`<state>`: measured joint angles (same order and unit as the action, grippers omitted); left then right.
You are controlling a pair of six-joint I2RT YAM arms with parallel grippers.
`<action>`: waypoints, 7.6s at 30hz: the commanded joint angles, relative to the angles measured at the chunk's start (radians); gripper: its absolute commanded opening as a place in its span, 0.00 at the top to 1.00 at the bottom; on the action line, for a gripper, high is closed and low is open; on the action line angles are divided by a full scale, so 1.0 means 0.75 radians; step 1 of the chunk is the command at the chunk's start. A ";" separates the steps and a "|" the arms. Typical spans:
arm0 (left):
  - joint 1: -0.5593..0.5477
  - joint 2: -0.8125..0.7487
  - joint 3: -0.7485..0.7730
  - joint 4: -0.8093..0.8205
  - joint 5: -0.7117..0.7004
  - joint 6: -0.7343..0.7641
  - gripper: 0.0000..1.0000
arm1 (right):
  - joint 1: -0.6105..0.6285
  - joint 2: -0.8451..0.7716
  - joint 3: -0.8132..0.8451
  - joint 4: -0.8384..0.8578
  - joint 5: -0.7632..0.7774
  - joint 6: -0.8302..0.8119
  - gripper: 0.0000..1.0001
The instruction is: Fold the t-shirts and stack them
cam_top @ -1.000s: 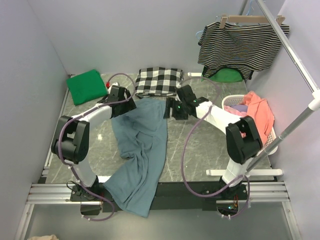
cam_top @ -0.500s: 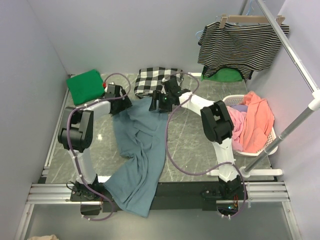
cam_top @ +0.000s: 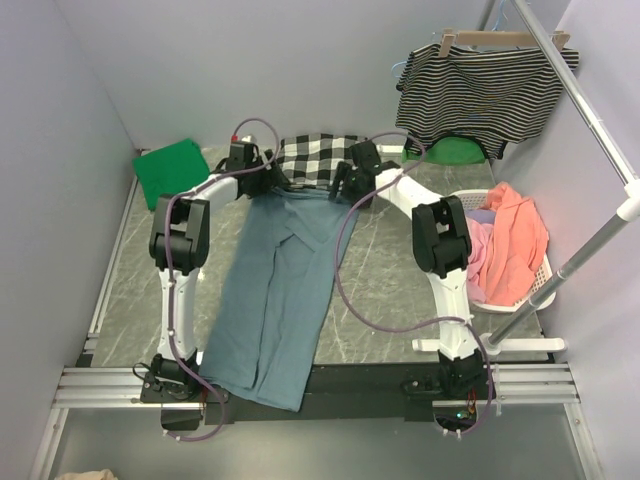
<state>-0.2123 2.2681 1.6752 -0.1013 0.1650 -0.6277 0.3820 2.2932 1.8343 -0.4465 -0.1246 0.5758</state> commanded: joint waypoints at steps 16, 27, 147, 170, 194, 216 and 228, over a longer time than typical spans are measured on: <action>-0.083 -0.391 -0.327 -0.149 -0.199 0.005 0.07 | -0.009 -0.359 -0.187 0.051 0.050 -0.228 0.19; -0.016 -0.472 -0.381 -0.172 -0.259 0.043 0.04 | 0.051 -0.436 -0.413 0.115 0.074 -0.162 0.18; -0.242 -1.399 -1.319 -0.048 -0.216 -0.179 0.10 | 0.178 -0.922 -1.009 0.244 -0.114 -0.111 0.34; -0.670 -1.907 -1.831 -0.509 -0.400 -0.719 0.06 | 0.736 -1.239 -1.585 0.125 0.035 0.359 0.33; -1.026 -1.840 -1.745 -0.834 -0.586 -1.020 0.03 | 0.818 -1.328 -1.720 0.213 0.138 0.486 0.31; -1.138 -1.834 -1.684 -0.957 -0.480 -1.083 0.99 | 0.818 -1.650 -1.818 -0.231 0.381 0.627 1.00; -1.490 -1.668 -1.545 -1.031 -0.527 -1.347 0.42 | 0.820 -1.749 -1.881 -0.215 0.268 0.623 0.47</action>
<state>-1.2877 0.9695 0.4530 -0.7506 -0.1822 -1.5600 0.9924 1.0035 0.4343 -0.5758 0.0738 1.0386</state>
